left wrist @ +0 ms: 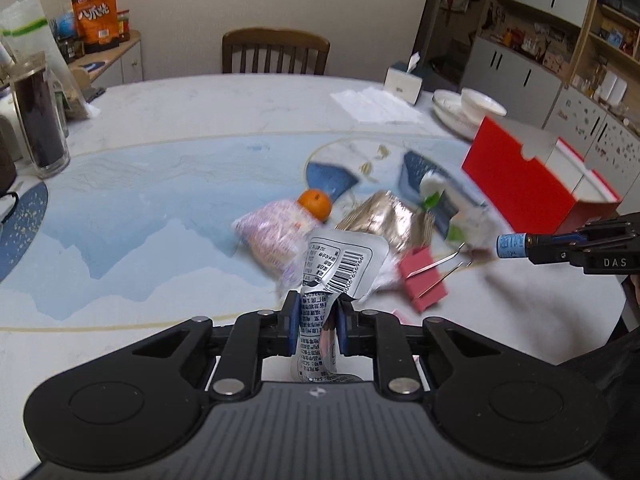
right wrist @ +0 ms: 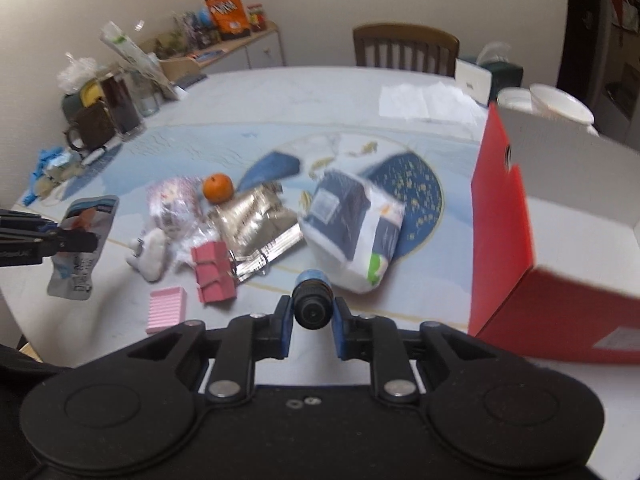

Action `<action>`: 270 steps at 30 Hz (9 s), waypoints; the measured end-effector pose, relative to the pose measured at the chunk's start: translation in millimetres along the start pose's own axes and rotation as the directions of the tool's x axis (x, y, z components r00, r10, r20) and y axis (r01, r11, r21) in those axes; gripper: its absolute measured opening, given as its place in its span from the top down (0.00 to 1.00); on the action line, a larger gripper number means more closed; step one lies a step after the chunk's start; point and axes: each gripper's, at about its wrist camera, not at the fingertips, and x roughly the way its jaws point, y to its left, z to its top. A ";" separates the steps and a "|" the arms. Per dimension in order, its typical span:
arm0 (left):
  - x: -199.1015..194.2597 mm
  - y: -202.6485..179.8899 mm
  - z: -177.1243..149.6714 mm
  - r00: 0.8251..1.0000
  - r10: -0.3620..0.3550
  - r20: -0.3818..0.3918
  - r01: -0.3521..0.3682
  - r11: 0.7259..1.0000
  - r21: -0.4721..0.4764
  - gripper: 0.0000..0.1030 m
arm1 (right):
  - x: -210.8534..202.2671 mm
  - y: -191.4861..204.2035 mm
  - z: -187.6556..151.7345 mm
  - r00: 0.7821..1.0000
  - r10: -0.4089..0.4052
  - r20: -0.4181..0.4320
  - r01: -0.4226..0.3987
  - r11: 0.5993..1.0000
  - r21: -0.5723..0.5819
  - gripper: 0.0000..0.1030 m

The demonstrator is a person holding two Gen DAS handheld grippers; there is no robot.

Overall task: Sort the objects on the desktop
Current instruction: 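Carry the blister pack and blue bottle with both tools over the red box, then open the left tool to drop the blister pack while the right tool releases the bottle, then withdraw both tools from the box back toward the table items, then grasp the white plush toy with the left tool while the right tool grasps the blue-white pouch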

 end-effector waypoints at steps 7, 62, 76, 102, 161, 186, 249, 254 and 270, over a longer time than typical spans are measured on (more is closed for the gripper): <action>-11.6 -28.6 27.5 0.999 -0.010 0.052 0.010 1.000 0.004 0.83 | -25.7 -18.7 18.9 0.998 0.008 0.065 -0.008 1.000 -0.007 0.82; 179.3 -340.5 168.2 0.968 -0.240 -0.076 0.241 0.803 0.545 0.82 | -53.7 -250.5 14.0 0.969 -0.247 0.023 0.237 0.950 0.204 0.81; 239.0 -378.3 161.9 0.959 -0.161 -0.233 0.274 0.732 0.624 0.83 | -21.7 -268.4 19.2 0.968 -0.233 -0.098 0.246 0.955 0.165 0.82; 270.8 -382.9 151.4 0.898 -0.100 -0.428 0.359 0.730 0.582 0.81 | 2.4 -279.7 14.3 0.945 -0.219 -0.241 0.264 0.949 0.174 0.69; 60.3 -210.7 100.4 0.966 -0.240 0.094 0.193 0.914 0.357 0.02 | -60.2 -117.4 19.9 0.994 -0.079 0.074 0.067 0.986 0.153 0.29; 36.5 -59.5 40.1 0.989 -0.144 0.032 0.128 0.946 0.297 0.00 | -0.4 -10.1 42.9 0.987 -0.152 0.055 0.142 0.977 0.159 0.29; 80.7 -9.3 -4.6 0.989 -0.013 -0.147 0.033 0.990 0.137 0.50 | 96.4 -9.6 55.8 0.957 -0.271 -0.103 0.282 0.953 0.113 0.78; 71.9 -10.2 -4.3 0.990 -0.029 -0.141 0.047 0.990 0.130 0.51 | 86.8 -9.8 55.4 0.958 -0.274 -0.082 0.282 0.953 0.112 0.87; 40.2 -21.3 10.1 0.993 -0.072 -0.088 0.081 0.991 0.103 0.51 | 32.9 -10.5 43.4 0.970 -0.241 -0.020 0.240 0.948 0.209 0.88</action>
